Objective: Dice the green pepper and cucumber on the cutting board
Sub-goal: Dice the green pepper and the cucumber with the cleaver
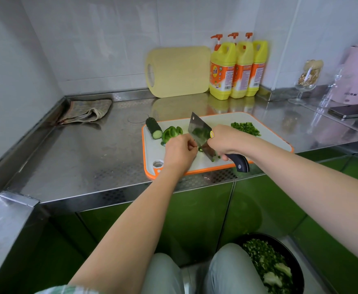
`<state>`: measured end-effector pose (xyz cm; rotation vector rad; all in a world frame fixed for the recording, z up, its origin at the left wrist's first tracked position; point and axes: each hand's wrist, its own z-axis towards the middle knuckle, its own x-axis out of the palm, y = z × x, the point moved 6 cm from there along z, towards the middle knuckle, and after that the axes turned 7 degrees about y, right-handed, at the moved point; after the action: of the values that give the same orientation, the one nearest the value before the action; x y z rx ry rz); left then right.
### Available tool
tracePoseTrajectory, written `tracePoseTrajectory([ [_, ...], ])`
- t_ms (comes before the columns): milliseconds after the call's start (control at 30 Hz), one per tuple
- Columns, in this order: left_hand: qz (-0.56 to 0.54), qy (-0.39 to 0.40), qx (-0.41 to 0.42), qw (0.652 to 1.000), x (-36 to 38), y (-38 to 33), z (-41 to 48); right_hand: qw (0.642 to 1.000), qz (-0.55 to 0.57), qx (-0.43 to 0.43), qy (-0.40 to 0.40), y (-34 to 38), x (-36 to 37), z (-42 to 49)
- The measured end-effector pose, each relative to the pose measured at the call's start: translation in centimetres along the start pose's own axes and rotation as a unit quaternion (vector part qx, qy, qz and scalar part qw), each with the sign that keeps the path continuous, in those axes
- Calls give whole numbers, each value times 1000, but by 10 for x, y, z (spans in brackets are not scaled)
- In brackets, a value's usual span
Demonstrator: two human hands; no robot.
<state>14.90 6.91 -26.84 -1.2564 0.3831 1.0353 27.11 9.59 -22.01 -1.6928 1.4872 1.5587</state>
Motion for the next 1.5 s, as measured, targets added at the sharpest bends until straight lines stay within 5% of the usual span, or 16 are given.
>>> tracePoseTrajectory([
  [400,-16,-5,-3,1000,0,-1,1,997,33,-21,-70,-10,-3,1],
  [767,-28,-21,10,999,-2,-4,-1,999,-30,-9,-15,7,8,2],
  [1133,-36,1,-5,999,1,1,2,994,74,-49,-62,-13,0,5],
  [1333,-27,-110,-3,994,-11,6,-1,996,73,-43,-27,-3,11,5],
  [1500,-13,-114,-10,993,-13,7,-6,995,100,-5,-21,-18,10,9],
])
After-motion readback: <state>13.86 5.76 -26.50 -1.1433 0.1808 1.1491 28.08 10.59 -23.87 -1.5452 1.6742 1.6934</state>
